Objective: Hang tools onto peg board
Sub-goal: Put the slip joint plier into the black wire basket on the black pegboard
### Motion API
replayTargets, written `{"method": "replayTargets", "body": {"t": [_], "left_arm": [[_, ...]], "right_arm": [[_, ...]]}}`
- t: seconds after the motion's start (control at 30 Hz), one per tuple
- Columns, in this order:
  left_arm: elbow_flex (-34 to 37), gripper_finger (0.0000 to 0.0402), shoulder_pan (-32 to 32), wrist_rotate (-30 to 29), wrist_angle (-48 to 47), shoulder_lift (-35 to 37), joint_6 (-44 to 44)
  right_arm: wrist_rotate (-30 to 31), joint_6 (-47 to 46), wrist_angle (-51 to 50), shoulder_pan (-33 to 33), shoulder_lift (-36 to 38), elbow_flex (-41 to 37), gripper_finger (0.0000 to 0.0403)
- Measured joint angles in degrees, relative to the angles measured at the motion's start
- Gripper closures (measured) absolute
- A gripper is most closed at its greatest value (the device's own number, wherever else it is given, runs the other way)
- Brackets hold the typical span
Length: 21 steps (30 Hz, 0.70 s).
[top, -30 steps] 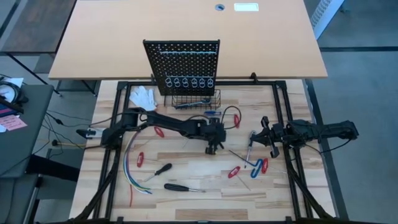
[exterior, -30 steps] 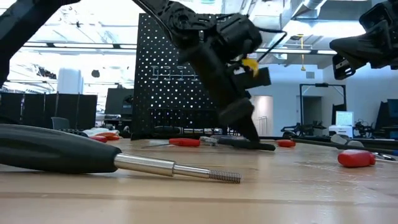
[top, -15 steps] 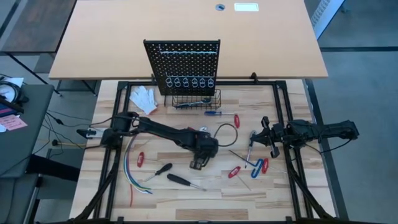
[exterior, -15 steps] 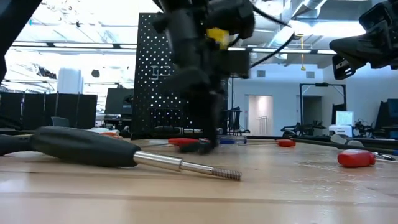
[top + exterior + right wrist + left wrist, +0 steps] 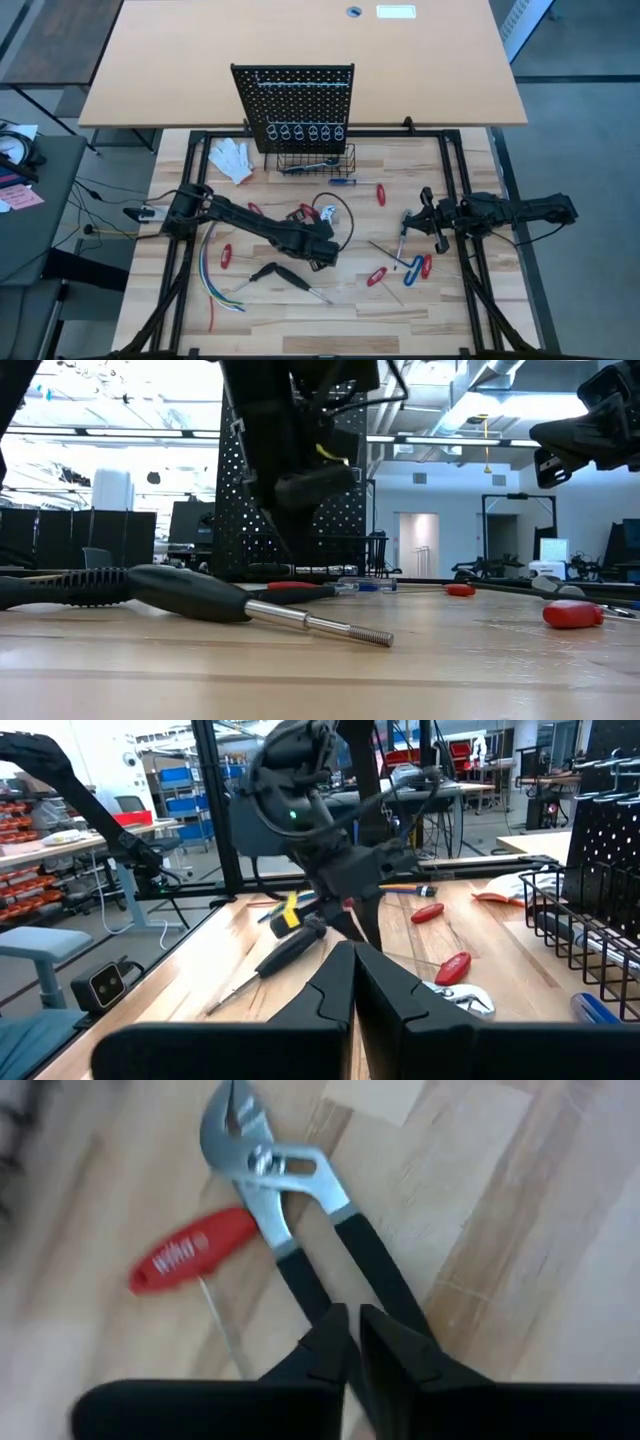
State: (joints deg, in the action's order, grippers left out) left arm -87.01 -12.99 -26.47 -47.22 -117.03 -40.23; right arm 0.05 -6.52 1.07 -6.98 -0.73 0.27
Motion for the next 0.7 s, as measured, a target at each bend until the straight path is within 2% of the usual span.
{"method": "replayTargets", "body": {"t": [0.07, 0.17, 0.33, 0.43, 0.53, 0.7], "left_arm": [[0.99, 0.0320, 0.23, 1.26, 0.27, 0.00, -6.10], [2.32, 0.0260, 0.31, 1.65, 2.19, 0.00, -10.85], [4.54, 0.0153, 0.33, 1.65, 10.66, 0.00, -11.49], [6.57, 0.0103, 0.95, 1.23, 13.69, 0.06, -12.38], [9.51, 0.0082, 2.05, 0.73, 14.25, 0.54, -17.81], [13.37, 0.0093, 2.64, 1.47, 17.81, 1.49, -17.33]], "right_arm": [[0.00, 0.00, -0.01, 0.00, -0.02, 0.00, 0.0385], [0.00, 0.00, -0.05, 0.00, -0.02, 0.00, 0.0385], [0.00, 0.00, -0.06, 0.00, 0.00, 0.00, 0.0385], [0.00, 0.00, -0.09, 0.02, 0.00, 0.00, 0.0385], [0.00, 0.01, -0.11, 0.01, 0.00, 0.00, 0.0385], [0.04, 0.00, -0.12, 0.00, 0.00, 0.02, 0.0385]]}}
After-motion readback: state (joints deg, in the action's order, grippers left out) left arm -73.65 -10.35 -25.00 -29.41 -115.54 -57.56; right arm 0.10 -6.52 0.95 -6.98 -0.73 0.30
